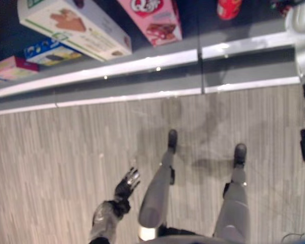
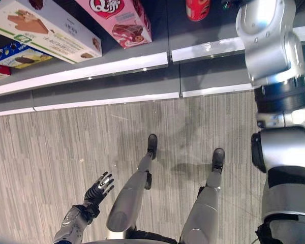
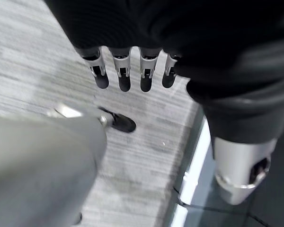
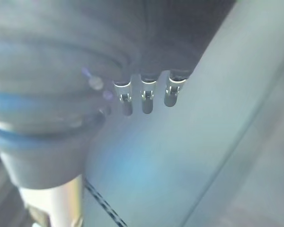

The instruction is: Put the goods on the table back onto the shelves and tidy them up.

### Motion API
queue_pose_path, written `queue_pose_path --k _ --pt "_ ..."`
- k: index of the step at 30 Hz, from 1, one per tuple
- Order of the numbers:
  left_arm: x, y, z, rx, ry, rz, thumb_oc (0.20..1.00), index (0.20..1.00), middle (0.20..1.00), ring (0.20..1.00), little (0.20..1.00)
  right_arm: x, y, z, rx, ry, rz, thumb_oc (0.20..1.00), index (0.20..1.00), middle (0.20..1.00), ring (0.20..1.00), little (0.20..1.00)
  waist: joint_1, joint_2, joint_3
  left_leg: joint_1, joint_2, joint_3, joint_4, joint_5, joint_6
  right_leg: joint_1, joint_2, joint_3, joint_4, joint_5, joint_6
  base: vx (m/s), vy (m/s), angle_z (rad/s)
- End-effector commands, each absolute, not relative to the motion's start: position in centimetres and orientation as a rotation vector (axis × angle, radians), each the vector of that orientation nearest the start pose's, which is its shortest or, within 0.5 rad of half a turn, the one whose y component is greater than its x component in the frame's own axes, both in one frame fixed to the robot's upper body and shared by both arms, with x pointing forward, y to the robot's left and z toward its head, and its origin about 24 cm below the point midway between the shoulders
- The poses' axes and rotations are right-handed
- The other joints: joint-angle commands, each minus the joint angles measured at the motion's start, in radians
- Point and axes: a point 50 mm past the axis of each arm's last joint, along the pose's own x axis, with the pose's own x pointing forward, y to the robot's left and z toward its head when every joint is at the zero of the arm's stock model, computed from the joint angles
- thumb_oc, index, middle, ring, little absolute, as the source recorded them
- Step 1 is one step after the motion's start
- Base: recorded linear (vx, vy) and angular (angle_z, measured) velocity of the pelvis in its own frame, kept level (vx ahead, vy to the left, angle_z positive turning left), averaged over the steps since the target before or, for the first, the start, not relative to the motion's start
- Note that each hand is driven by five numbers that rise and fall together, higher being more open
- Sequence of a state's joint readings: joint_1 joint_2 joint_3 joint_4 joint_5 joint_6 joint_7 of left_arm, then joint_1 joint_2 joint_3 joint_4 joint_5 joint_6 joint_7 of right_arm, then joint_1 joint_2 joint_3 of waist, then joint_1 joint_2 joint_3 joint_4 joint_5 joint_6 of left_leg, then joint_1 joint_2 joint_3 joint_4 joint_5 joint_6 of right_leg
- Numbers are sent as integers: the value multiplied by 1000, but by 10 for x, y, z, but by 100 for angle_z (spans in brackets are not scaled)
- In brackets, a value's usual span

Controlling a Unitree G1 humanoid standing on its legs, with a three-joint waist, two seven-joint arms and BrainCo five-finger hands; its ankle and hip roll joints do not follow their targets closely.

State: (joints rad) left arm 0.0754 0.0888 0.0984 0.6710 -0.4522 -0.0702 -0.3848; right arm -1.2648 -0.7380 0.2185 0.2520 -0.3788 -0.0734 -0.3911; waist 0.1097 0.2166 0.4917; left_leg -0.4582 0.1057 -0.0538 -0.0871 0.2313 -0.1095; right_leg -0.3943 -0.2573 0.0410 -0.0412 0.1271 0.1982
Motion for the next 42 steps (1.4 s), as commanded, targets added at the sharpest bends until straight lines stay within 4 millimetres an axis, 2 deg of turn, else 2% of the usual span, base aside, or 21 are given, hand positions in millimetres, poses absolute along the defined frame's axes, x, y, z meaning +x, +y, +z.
queue_pose_path --k 1,7,12,14,16,17,20,21,23,24,25,26,27,29,30,31,32,34,38,40,42 --pt "175 159 -98 -480 532 -141 1000 1000 1000 1000 1000 264 -164 436 -962 -1472 -516 1000 1000 1000 1000 1000 -14 130 28 103 185 -5 0 -141 12 2 -77 49 69 -24 -111 -24 -45 -1" --pt "166 161 -104 -469 557 -113 1000 1000 1000 1000 1000 246 -161 387 -906 -1486 -379 1000 1000 1000 1000 1000 -62 81 28 132 195 1 0 -140 12 17 -56 50 74 -17 -115 14 -35 -1" --pt "148 171 -114 -456 605 -47 1000 1000 1000 1000 1000 241 -162 299 -672 -1184 -81 1000 1000 1000 1000 1000 -135 12 28 227 198 11 0 -160 17 86 -25 49 80 -21 -119 32 -67 -1" --pt "141 186 -117 -428 626 -9 1000 1000 1000 1000 1000 232 -161 271 -540 -1065 39 1000 1000 1000 1000 1000 -162 -29 28 297 202 12 0 -174 21 144 -8 44 79 -23 -125 24 -145 -5" --pt "136 195 -119 -432 632 34 1000 1000 1000 1000 1000 230 -171 253 -453 -975 40 1000 1000 1000 1000 1000 -188 -56 19 359 211 24 0 -186 27 193 6 37 74 -25 -130 82 -155 -1" --pt "129 201 -123 -412 659 49 1000 1000 1000 1000 1000 231 -167 232 -255 -881 105 1000 1000 1000 1000 1000 -191 -78 -13 392 217 33 0 -195 30 218 19 31 67 -28 -134 154 -170 -3" --pt "116 213 -128 -380 704 86 1000 1000 1000 1000 1000 233 -181 191 -109 -686 100 1000 1000 1000 1000 1000 -210 -123 -130 444 229 50 0 -198 43 259 50 21 55 -24 -142 175 -187 -17" --pt "114 213 -128 -378 707 86 1000 1000 1000 1000 1000 233 -181 191 -107 -683 100 1000 1000 1000 1000 1000 -208 -124 -132 448 230 53 0 -204 43 264 50 21 51 -28 -141 136 -119 -5" --pt "108 217 -131 -367 729 96 1000 1000 1000 1000 1000 236 -191 157 -2 -534 77 1000 1000 1000 1000 1000 -212 -150 -205 474 238 55 0 -186 52 289 72 19 34 -25 -143 170 -156 0" --pt "102 222 -132 -335 753 94 1000 1000 1000 1000 1000 237 -198 130 76 -414 47 1000 1000 1000 1000 1000 -213 -177 -265 508 226 62 0 -169 52 318 83 12 0 -22 -147 145 -137 -3" --pt "102 222 -132 -334 753 94 1000 1000 1000 1000 1000 238 -198 129 77 -414 47 1000 1000 1000 1000 1000 -211 -179 -266 509 225 63 0 -169 52 320 82 13 -4 -21 -147 149 -88 -1" --pt "104 219 -132 -338 747 82 1000 1000 1000 1000 1000 236 -207 115 43 -343 31 1000 1000 1000 1000 1000 -209 -190 -290 532 205 59 0 -165 49 333 89 17 -20 -18 -149 71 -6 -2" --pt "110 225 -129 -303 735 77 1000 1000 1000 1000 1000 242 -210 100 64 -277 19 1000 1000 1000 1000 1000 -177 -214 -307 528 103 -45 0 -184 51 331 116 60 -32 -16 -160 29 7 -8" --pt "119 219 -127 -321 706 76 1000 1000 1000 1000 1000 251 -205 94 127 -237 21 1000 1000 1000 1000 1000 -149 -228 -318 503 18 -109 0 -215 84 322 139 117 -8 -15 -170 -83 102 -69" --pt "124 222 -124 -316 686 87 1000 1000 1000 1000 1000 249 -212 89 127 -226 -12 1000 1000 1000 1000 1000 -136 -235 -333 511 23 -108 0 -190 86 311 149 140 -26 -16 -174 -160 217 -160" --pt "123 222 -125 -311 700 98 1000 1000 1000 1000 1000 246 -214 83 148 -212 -23 1000 1000 1000 1000 1000 -126 -237 -338 515 -15 -147 0 -198 88 301 151 158 -30 -23 -185 -175 244 -168" --pt "127 221 -125 -305 701 78 1000 1000 1000 1000 1000 245 -220 83 155 -218 -60 1000 1000 1000 1000 1000 -139 -238 -347 505 -7 -97 0 -193 83 284 136 155 -37 -18 -183 -137 283 -100" --pt "125 219 -127 -308 711 76 1000 1000 1000 1000 1000 245 -225 83 149 -222 -91 1000 1000 1000 1000 1000 -139 -231 -360 505 -30 -97 0 -209 83 278 125 141 -42 -17 -185 -95 231 -58" --pt "110 223 -132 -304 765 86 1000 1000 1000 1000 1000 248 -233 66 186 -153 -128 1000 1000 1000 1000 1000 -132 -221 -347 507 -33 -21 0 -231 81 242 112 67 -42 -16 -180 -153 197 -95" --pt "84 229 -143 -260 887 86 1000 1000 1000 1000 1000 240 -250 47 161 -73 -201 1000 1000 1000 1000 1000 -135 -230 -349 504 -49 40 0 -255 76 287 121 -24 -36 -22 -180 -145 154 -76" --pt "73 229 -147 -272 918 108 1000 1000 1000 1000 1000 236 -257 36 156 -26 -219 1000 1000 1000 1000 1000 -119 -240 -364 496 -56 63 0 -256 71 333 120 -46 -40 -17 -177 -132 72 -101"
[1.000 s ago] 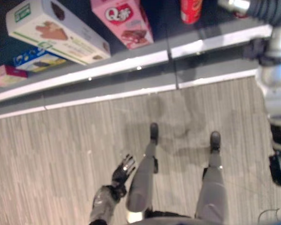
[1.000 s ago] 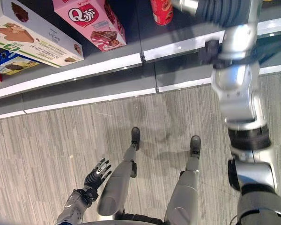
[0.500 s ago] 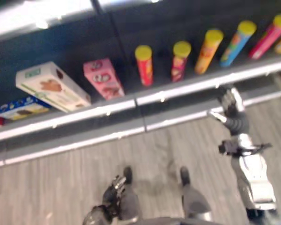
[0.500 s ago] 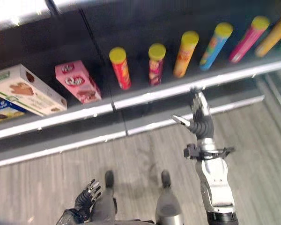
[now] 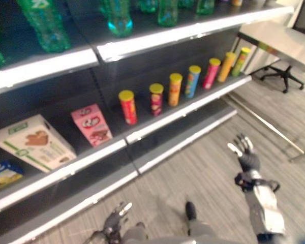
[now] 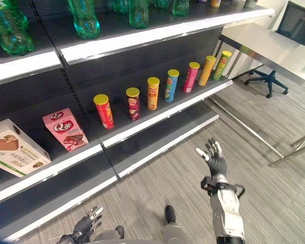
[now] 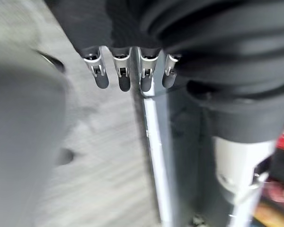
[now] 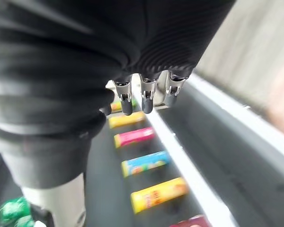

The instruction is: Put the goods on the table back onto the shelves and tidy them up.

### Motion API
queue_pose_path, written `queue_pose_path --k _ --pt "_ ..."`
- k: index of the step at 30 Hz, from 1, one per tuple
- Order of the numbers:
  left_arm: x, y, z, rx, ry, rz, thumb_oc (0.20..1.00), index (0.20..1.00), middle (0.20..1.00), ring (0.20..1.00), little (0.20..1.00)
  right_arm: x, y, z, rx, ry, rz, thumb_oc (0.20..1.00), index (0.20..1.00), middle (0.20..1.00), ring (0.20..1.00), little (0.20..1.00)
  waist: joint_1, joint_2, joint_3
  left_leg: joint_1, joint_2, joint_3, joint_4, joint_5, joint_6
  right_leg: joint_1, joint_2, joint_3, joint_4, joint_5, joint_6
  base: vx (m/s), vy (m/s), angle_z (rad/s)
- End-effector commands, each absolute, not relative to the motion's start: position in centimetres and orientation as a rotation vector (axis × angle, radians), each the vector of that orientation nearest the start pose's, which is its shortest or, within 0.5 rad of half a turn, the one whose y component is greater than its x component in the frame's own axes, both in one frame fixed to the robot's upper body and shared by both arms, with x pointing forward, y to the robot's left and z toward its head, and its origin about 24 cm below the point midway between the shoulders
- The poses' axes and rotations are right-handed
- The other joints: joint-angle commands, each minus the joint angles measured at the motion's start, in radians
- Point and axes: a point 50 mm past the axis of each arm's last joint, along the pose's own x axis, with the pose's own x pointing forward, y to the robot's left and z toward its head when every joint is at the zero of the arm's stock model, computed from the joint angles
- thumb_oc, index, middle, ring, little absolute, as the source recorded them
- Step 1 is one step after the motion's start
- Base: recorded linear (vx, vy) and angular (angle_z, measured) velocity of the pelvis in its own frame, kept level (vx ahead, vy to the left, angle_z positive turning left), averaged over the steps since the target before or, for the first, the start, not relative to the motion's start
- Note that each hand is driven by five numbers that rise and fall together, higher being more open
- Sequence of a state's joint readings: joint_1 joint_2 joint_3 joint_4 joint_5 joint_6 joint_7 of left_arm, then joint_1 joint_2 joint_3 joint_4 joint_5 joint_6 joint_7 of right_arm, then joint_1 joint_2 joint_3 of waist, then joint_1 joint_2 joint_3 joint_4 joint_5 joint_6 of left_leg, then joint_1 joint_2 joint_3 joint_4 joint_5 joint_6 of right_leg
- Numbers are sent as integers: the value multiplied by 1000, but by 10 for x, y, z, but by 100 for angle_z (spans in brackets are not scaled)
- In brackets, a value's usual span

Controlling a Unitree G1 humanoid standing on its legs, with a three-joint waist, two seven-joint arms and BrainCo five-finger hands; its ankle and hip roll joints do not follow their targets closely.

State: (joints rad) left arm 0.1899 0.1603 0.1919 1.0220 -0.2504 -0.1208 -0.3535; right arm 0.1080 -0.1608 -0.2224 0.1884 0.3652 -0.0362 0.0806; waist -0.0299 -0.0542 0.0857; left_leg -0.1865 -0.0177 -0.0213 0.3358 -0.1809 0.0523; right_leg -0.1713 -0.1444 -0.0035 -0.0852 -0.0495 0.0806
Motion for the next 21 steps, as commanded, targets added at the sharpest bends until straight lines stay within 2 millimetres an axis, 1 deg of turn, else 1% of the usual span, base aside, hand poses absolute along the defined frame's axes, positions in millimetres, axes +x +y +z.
queue_pose_path --k 1,2,3,4,5,6,7,8,9,10,11,13,14,16,18,19,20,21 --pt "67 229 -150 -265 950 115 1000 1000 1000 1000 1000 230 -261 22 169 35 -244 1000 1000 1000 1000 1000 34 16 23 214 62 55 -423 156 -94 165 6 -26 5 164 -56 -130 44 -123" --pt "67 229 -150 -265 950 115 1000 1000 1000 1000 1000 230 -261 21 169 34 -244 1000 1000 1000 1000 1000 39 15 24 217 61 60 -423 155 -94 166 6 -22 5 164 -56 -161 11 -109" --pt "63 229 -151 -265 967 126 1000 1000 1000 1000 1000 219 -270 -2 169 143 -273 1000 1000 1000 1000 1000 54 5 2 208 68 86 -423 156 -98 223 -1 -58 19 165 -51 -169 -10 -84" --pt "66 230 -150 -261 959 124 1000 1000 1000 1000 1000 215 -274 -9 139 185 -271 1000 1000 1000 1000 1000 75 1 -2 205 76 108 -423 172 -104 262 -10 -86 40 167 -46 -227 -12 -97" --pt "67 229 -150 -260 954 119 1000 1000 1000 1000 1000 215 -270 -10 150 186 -252 1000 1000 1000 1000 1000 90 -4 -10 195 83 125 -423 181 -112 288 -18 -95 32 174 -39 -142 -4 -100" --pt "67 229 -150 -259 954 119 1000 1000 1000 1000 1000 215 -270 -10 150 186 -252 1000 1000 1000 1000 1000 91 -4 -10 195 83 126 -423 180 -112 289 -18 -94 31 175 -39 -153 -32 -102" --pt "69 229 -150 -260 947 110 1000 1000 1000 1000 1000 213 -266 -18 158 225 -238 1000 1000 1000 1000 1000 123 -18 -24 184 100 164 -423 184 -120 350 -39 -144 42 173 -29 -163 -38 -90" --pt "68 226 -150 -269 942 107 1000 1000 1000 1000 1000 213 -264 -22 167 237 -245 1000 1000 1000 1000 1000 143 -23 -30 177 112 196 -423 189 -124 385 -57 -183 41 185 -25 -153 -39 -67" --pt "68 226 -150 -269 942 107 1000 1000 1000 1000 1000 213 -264 -22 167 237 -245 1000 1000 1000 1000 1000 144 -23 -30 179 112 197 -423 186 -125 387 -58 -182 38 184 -25 -93 -15 -114" --pt "68 225 -150 -273 940 104 1000 1000 1000 1000 1000 213 -263 -24 173 245 -237 1000 1000 1000 1000 1000 155 -24 -34 175 120 212 -423 184 -125 405 -63 -203 39 182 -24 -91 -23 -162" --pt "69 221 -151 -287 933 102 1000 1000 1000 1000 1000 212 -261 -25 164 251 -229 1000 1000 1000 1000 1000 178 -23 -42 171 136 257 -423 190 -130 450 -74 -250 40 185 -17 -117 -35 -166" --pt "70 217 -151 -300 933 95 1000 1000 1000 1000 1000 210 -263 -25 155 254 -235 1000 1000 1000 1000 1000 183 -33 -40 175 130 272 -423 182 -129 457 -62 -234 8 189 -19 -37 -24 -122" --pt "69 214 -152 -309 939 94 1000 1000 1000 1000 1000 207 -266 -26 153 253 -249 1000 1000 1000 1000 1000 180 -36 -35 184 124 267 -423 175 -122 429 -45 -232 0 180 -26 26 -24 -114" --pt "64 214 -154 -316 957 114 1000 1000 1000 1000 1000 202 -271 -29 146 269 -262 1000 1000 1000 1000 1000 163 -32 -26 200 120 271 -423 170 -125 402 -39 -240 -2 160 -28 10 -55 -73" --pt "69 211 -155 -315 955 105 1000 1000 1000 1000 1000 199 -274 -34 155 289 -282 1000 1000 1000 1000 1000 149 -24 -9 211 124 264 -423 175 -126 369 -19 -206 -2 135 -32 -7 -63 -30" --pt "72 210 -155 -316 952 104 1000 1000 1000 1000 1000 196 -277 -37 145 304 -294 1000 1000 1000 1000 1000 144 -20 -3 214 125 262 -423 177 -126 357 -14 -202 -2 130 -35 -11 -95 -1" --pt "75 208 -155 -323 947 106 1000 1000 1000 1000 1000 197 -274 -38 154 302 -297 1000 1000 1000 1000 1000 133 -13 4 223 129 257 -423 181 -124 348 -7 -199 -2 129 -37 -11 -83 9" --pt "75 208 -155 -322 946 106 1000 1000 1000 1000 1000 197 -274 -38 154 301 -296 1000 1000 1000 1000 1000 133 -13 5 223 129 258 -423 181 -124 348 -7 -199 -2 129 -38 -13 -97 10"
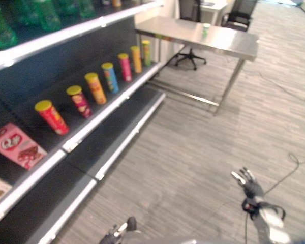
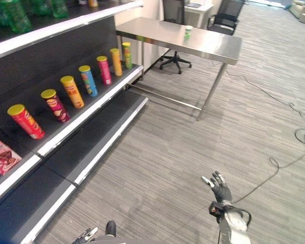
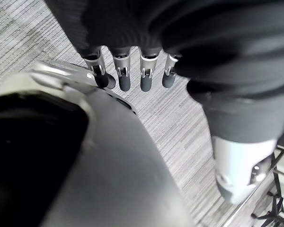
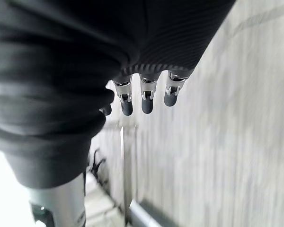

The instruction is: Put the goods on the table back onto the shelves and tidy them up.

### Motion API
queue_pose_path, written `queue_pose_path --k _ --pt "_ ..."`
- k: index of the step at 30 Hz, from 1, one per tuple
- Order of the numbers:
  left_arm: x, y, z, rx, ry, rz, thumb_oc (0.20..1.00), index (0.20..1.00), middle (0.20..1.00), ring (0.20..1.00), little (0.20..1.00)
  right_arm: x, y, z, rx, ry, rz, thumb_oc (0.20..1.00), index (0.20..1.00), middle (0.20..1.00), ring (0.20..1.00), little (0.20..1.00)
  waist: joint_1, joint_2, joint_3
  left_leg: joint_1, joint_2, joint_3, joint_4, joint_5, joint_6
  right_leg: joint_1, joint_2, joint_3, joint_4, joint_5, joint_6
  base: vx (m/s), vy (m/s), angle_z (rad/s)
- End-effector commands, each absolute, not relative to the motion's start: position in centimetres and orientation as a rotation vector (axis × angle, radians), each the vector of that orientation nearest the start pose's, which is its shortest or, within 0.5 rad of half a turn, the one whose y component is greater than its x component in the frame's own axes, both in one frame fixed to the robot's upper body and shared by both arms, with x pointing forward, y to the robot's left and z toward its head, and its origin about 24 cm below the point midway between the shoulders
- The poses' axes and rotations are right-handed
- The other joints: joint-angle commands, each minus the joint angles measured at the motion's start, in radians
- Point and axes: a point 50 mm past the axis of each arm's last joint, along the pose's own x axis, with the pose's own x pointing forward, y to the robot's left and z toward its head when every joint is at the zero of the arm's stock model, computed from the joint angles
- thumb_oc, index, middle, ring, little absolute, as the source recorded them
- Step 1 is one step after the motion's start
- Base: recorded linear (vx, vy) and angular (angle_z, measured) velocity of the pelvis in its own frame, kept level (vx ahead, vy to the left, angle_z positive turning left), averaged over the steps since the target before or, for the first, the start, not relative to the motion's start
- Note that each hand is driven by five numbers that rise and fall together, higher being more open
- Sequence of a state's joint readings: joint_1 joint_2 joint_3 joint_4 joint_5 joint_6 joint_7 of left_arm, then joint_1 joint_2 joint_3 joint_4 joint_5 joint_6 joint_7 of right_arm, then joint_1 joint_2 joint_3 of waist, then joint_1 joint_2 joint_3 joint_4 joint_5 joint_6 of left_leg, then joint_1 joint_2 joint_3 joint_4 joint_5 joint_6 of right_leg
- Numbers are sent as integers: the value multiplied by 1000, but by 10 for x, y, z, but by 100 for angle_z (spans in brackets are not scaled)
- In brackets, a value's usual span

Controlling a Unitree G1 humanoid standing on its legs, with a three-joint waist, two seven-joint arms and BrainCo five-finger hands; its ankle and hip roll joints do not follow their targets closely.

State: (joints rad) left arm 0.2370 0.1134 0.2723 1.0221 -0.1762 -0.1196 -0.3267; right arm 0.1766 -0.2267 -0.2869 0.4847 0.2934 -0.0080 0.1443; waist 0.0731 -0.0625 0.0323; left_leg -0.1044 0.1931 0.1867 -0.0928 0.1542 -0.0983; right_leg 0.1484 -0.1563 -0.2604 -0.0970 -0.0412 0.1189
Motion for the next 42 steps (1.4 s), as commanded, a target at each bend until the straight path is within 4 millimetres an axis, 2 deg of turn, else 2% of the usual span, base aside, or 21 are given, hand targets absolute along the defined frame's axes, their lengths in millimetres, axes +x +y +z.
queue_pose_path --k 1,2,7,10,11,13,15,21,25,26,30,31,32,33,34,35,36,37,39,41,42 --pt "78 208 -154 -319 941 101 1000 1000 1000 1000 1000 195 -276 -39 146 308 -309 1000 1000 1000 1000 1000 25 1 62 143 -77 47 6 -150 27 22 12 63 10 118 -76 -11 -93 3" --pt "80 205 -154 -320 937 90 1000 1000 1000 1000 1000 192 -278 -43 156 313 -327 1000 1000 1000 1000 1000 17 11 65 145 -71 39 6 -147 25 15 23 67 10 113 -80 -35 -124 -1" --pt "85 201 -153 -305 942 56 1000 1000 1000 1000 1000 189 -274 -51 185 343 -317 1000 1000 1000 1000 1000 -5 17 66 149 -65 27 6 -128 23 -3 61 73 10 102 -86 -27 -79 8" --pt "82 201 -154 -293 958 43 1000 1000 1000 1000 1000 189 -270 -58 195 383 -300 1000 1000 1000 1000 1000 -7 19 67 173 -64 11 6 -97 17 -6 80 85 10 104 -83 -10 -85 14" --pt "96 222 -142 -272 862 154 1000 1000 1000 1000 1000 228 -271 -8 152 180 -274 1000 1000 1000 1000 1000 -34 50 8 190 -149 -224 6 -166 69 -213 83 250 104 136 -109 -8 -156 13" --pt "92 218 -145 -300 876 164 1000 1000 1000 1000 1000 223 -275 -9 132 186 -284 1000 1000 1000 1000 1000 -28 30 -18 177 -147 -215 6 -166 72 -181 76 239 17 152 -102 17 -125 3" --pt "86 215 -147 -291 897 142 1000 1000 1000 1000 1000 223 -279 -5 93 183 -285 1000 1000 1000 1000 1000 -24 20 -34 156 -140 -202 6 -172 77 -169 82 232 10 132 -96 17 -78 16" --pt "96 206 -146 -316 876 122 1000 1000 1000 1000 1000 223 -279 3 60 146 -266 1000 1000 1000 1000 1000 -25 29 -37 137 -133 -202 6 -138 74 -163 89 230 10 143 -94 -7 -35 8" --pt "98 204 -145 -326 869 119 1000 1000 1000 1000 1000 226 -277 9 59 122 -257 1000 1000 1000 1000 1000 -26 30 -38 139 -130 -199 6 -138 73 -163 90 224 10 136 -95 12 -25 0" --pt "104 201 -143 -357 835 123 1000 1000 1000 1000 1000 227 -275 17 42 90 -246 1000 1000 1000 1000 1000 -26 34 -36 150 -118 -189 6 -123 67 -159 93 218 10 140 -90 55 -85 -3" --pt "113 196 -138 -383 790 102 1000 1000 1000 1000 1000 225 -270 21 33 72 -221 1000 1000 1000 1000 1000 -25 35 -24 194 -90 -184 17 -58 56 -136 109 219 10 144 -88 77 -99 -4" --pt "113 196 -138 -383 790 102 1000 1000 1000 1000 1000 225 -270 21 33 72 -222 1000 1000 1000 1000 1000 -25 35 -22 197 -90 -184 15 -58 56 -133 109 219 10 143 -88 32 -102 -4" --pt "117 191 -135 -393 770 76 1000 1000 1000 1000 1000 225 -269 25 25 59 -210 1000 1000 1000 1000 1000 -27 23 -7 164 -90 -188 125 -57 49 -122 105 221 10 153 -86 -17 -223 -6" --pt "118 188 -135 -399 770 58 1000 1000 1000 1000 1000 225 -267 30 18 39 -204 1000 1000 1000 1000 1000 -22 -10 39 70 -102 -208 320 -64 49 -98 90 231 10 174 -90 -24 -310 -3" --pt "117 186 -136 -391 782 47 1000 1000 1000 1000 1000 226 -265 31 22 38 -203 1000 1000 1000 1000 1000 -11 -25 70 12 -126 -228 450 -78 54 -79 82 241 15 177 -96 -48 -284 23" --pt "118 187 -136 -389 779 41 1000 1000 1000 1000 1000 228 -265 36 25 14 -203 1000 1000 1000 1000 1000 4 -30 101 -64 -151 -244 549 -98 59 -64 78 248 19 179 -97 -31 -123 49" --pt "118 187 -136 -389 779 40 1000 1000 1000 1000 1000 228 -265 36 25 14 -203 1000 1000 1000 1000 1000 3 -28 100 -69 -149 -246 557 -102 59 -65 80 247 20 179 -97 130 -22 36" --pt "113 193 -137 -360 802 36 1000 1000 1000 1000 1000 233 -266 40 40 -7 -215 1000 1000 1000 1000 1000 17 -14 107 -121 -135 -245 466 -123 69 -34 100 272 10 153 -106 248 39 -11" --pt "103 201 -141 -335 843 52 1000 1000 1000 1000 1000 235 -265 45 32 -27 -208 1000 1000 1000 1000 1000 37 -7 104 -138 -99 -229 257 -108 77 -12 107 300 10 134 -106 349 84 -40" --pt "96 209 -143 -298 878 56 1000 1000 1000 1000 1000 238 -264 46 31 -27 -202 1000 1000 1000 1000 1000 63 5 89 -144 -111 -247 28 -46 75 -10 118 329 10 124 -111 374 157 -45" --pt "90 222 -144 -266 904 89 1000 1000 1000 1000 1000 244 -262 56 9 -55 -186 1000 1000 1000 1000 1000 78 8 77 -188 -115 -243 14 -43 65 8 106 344 10 114 -121 575 374 -30"
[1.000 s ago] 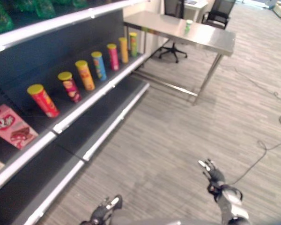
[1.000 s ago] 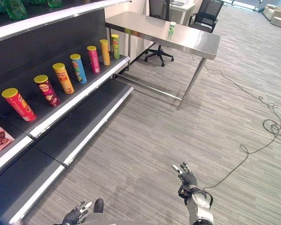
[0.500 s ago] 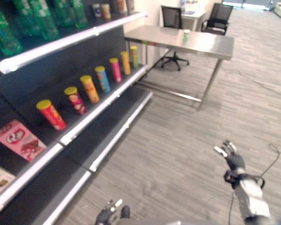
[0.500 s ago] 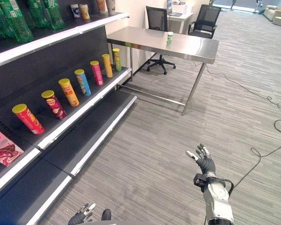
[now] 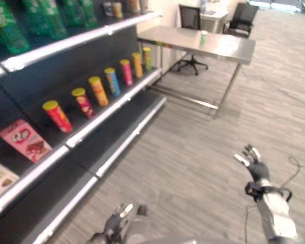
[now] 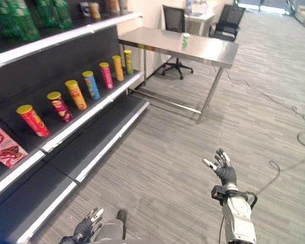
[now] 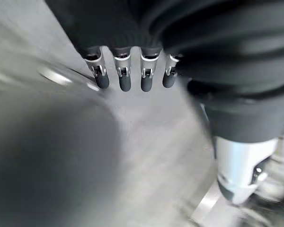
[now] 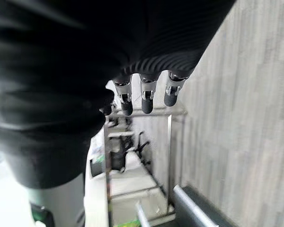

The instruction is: Put the goods on the table back onto the shelves and tidy them up.

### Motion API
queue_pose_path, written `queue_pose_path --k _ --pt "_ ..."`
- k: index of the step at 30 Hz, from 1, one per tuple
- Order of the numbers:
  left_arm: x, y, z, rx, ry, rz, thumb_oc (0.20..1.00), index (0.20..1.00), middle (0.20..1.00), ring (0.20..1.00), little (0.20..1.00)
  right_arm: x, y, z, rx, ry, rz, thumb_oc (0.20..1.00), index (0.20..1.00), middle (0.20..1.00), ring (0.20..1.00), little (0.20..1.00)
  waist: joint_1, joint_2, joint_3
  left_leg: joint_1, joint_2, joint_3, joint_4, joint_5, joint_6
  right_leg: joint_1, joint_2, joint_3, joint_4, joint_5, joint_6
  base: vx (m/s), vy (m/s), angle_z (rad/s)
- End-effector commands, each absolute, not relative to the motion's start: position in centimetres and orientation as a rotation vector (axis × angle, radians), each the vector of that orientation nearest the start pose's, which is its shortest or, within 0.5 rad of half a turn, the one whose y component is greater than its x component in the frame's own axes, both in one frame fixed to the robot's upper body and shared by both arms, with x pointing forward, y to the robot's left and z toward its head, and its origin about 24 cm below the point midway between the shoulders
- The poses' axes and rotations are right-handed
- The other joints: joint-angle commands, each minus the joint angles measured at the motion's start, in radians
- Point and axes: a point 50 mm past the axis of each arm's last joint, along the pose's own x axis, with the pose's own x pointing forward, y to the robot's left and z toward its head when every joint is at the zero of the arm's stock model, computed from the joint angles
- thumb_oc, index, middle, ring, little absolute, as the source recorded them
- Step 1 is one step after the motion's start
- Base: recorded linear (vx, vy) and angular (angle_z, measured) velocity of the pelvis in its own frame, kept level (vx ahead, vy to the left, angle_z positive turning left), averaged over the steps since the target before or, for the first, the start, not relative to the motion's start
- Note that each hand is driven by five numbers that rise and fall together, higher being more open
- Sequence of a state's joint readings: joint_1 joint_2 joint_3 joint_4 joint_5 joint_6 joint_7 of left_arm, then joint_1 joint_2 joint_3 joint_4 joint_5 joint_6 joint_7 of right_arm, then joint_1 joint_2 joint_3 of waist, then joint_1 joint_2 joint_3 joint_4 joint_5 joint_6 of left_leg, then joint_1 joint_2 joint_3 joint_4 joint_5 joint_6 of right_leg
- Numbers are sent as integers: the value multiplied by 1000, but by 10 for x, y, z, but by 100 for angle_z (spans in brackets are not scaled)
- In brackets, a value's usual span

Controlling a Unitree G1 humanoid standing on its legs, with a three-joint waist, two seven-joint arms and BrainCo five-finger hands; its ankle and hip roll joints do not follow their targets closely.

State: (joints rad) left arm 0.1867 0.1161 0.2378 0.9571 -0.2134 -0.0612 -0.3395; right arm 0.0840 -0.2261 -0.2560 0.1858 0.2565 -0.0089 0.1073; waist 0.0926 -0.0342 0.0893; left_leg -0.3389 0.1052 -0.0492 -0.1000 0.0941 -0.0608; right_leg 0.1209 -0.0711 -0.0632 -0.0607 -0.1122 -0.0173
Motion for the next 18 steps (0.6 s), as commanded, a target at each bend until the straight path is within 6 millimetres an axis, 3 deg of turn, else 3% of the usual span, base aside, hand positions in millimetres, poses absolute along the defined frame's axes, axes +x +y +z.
queue_pose_path --k 1,3,4,6,7,8,9,10,11,12,13,14,16,17,18 --pt "84 223 -146 -275 920 103 1000 1000 1000 1000 1000 245 -260 55 16 -53 -183 1000 1000 1000 1000 1000 59 -4 -18 102 -27 -18 13 36 17 35 -2 158 -27 198 12 593 427 -44" --pt "80 224 -147 -270 931 115 1000 1000 1000 1000 1000 248 -258 55 14 -52 -175 1000 1000 1000 1000 1000 65 -1 -41 119 -37 -15 13 44 11 40 -23 158 -27 208 8 389 281 -134" --pt "79 226 -147 -256 931 114 1000 1000 1000 1000 1000 250 -257 58 24 -66 -177 1000 1000 1000 1000 1000 67 2 -55 146 -50 -2 13 39 17 44 -55 154 12 240 7 364 276 -163" --pt "80 226 -146 -250 926 106 1000 1000 1000 1000 1000 250 -258 60 23 -71 -181 1000 1000 1000 1000 1000 68 12 -58 164 -67 1 13 28 22 30 -69 157 76 241 5 291 238 -59" --pt "81 226 -145 -257 915 111 1000 1000 1000 1000 1000 250 -258 62 15 -79 -182 1000 1000 1000 1000 1000 63 23 -56 185 -72 2 13 16 25 12 -65 162 130 241 6 286 297 20" --pt "85 225 -145 -252 905 100 1000 1000 1000 1000 1000 248 -258 67 8 -98 -177 1000 1000 1000 1000 1000 40 54 -44 235 -87 -11 13 -4 31 -37 -49 175 278 238 2 286 296 14" --pt "85 225 -145 -251 905 100 1000 1000 1000 1000 1000 248 -258 67 8 -98 -177 1000 1000 1000 1000 1000 40 54 -44 235 -88 -11 13 -5 31 -37 -50 176 280 236 2 350 462 35" --pt "92 223 -142 -258 878 92 1000 1000 1000 1000 1000 246 -261 70 -12 -101 -176 1000 1000 1000 1000 1000 16 100 -18 305 -82 -22 13 -6 40 -124 -15 164 458 240 -12 175 238 24" --pt "92 223 -142 -259 878 92 1000 1000 1000 1000 1000 246 -261 70 -13 -101 -176 1000 1000 1000 1000 1000 17 97 -15 311 -86 -20 13 -11 39 -126 -19 167 472 229 -12 320 385 12" --pt "92 222 -142 -279 863 118 1000 1000 1000 1000 1000 247 -260 72 -7 -111 -173 1000 1000 1000 1000 1000 10 113 11 362 -80 -11 13 -12 43 -181 -4 136 574 212 -20 148 133 6" --pt "92 222 -142 -280 862 118 1000 1000 1000 1000 1000 247 -260 72 -8 -111 -173 1000 1000 1000 1000 1000 11 111 14 364 -82 -9 13 -12 42 -184 -5 139 584 207 -20 323 211 -19" --pt "93 221 -141 -291 848 124 1000 1000 1000 1000 1000 247 -261 72 -17 -113 -172 1000 1000 1000 1000 1000 14 104 22 390 -87 8 13 -12 40 -211 -9 103 551 197 -10 268 68 -27" --pt "93 216 -141 -305 844 116 1000 1000 1000 1000 1000 247 -262 71 -19 -105 -171 1000 1000 1000 1000 1000 6 95 20 409 -98 6 13 -17 41 -232 9 93 462 193 9 342 24 -43" --pt "92 212 -142 -316 843 109 1000 1000 1000 1000 1000 248 -262 72 -34 -103 -164 1000 1000 1000 1000 1000 3 94 16 418 -105 2 13 -22 42 -232 12 80 373 192 19 458 -50 -11" --pt "94 208 -141 -327 835 102 1000 1000 1000 1000 1000 249 -259 70 -22 -95 -162 1000 1000 1000 1000 1000 -6 92 16 449 -119 -13 13 -37 47 -240 20 63 181 202 25 476 -46 -11"
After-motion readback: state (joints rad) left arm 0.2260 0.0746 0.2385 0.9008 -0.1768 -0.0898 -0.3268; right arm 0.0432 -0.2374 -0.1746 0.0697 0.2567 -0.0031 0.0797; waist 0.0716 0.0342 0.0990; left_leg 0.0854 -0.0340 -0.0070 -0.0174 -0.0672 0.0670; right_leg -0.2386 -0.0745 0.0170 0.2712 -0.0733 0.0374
